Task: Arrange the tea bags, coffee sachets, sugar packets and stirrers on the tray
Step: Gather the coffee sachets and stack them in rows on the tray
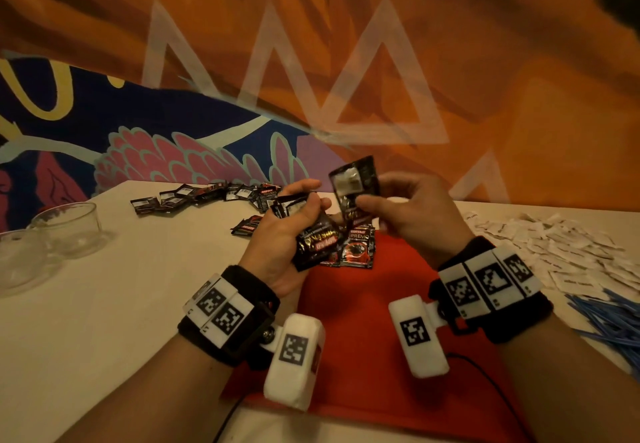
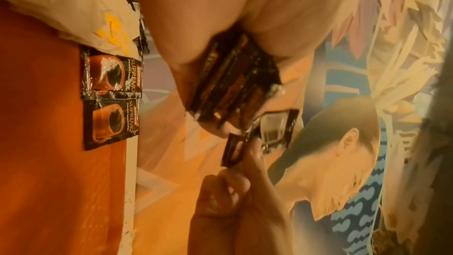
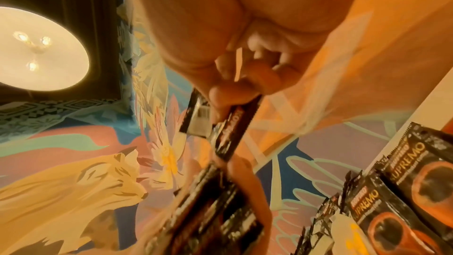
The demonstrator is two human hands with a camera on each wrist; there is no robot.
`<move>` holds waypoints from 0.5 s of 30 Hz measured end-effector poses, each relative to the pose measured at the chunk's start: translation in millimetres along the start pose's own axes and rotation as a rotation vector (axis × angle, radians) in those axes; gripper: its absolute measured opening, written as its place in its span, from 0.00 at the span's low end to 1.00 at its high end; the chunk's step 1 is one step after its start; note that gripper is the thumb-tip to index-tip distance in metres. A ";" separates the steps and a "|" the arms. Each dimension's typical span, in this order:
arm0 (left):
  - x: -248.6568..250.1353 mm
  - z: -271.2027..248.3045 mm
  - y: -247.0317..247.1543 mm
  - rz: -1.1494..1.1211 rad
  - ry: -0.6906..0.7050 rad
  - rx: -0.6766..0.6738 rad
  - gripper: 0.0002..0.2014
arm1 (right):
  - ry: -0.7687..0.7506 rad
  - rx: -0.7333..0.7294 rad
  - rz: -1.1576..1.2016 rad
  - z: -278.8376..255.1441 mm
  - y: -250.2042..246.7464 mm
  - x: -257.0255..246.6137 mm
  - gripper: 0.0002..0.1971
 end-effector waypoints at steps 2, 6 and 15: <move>2.4 2.1 -1.7 -0.016 -0.022 0.025 0.12 | -0.041 0.078 0.077 1.4 -3.6 -4.2 0.07; 0.9 2.0 -1.8 0.096 -0.132 0.094 0.14 | -0.362 0.036 -0.089 -0.3 2.1 -3.6 0.15; 4.0 -0.4 0.6 0.185 -0.017 0.102 0.17 | -0.049 -0.131 0.228 -3.4 10.6 4.3 0.20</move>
Point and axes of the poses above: each hand's wrist, its own z-axis towards the middle knuckle, its own y-axis out of the palm, x = y × z, the point moved 1 cm from there along z, towards the middle knuckle, and after that the axes turned 11 degrees about x, right-handed, at the moved point
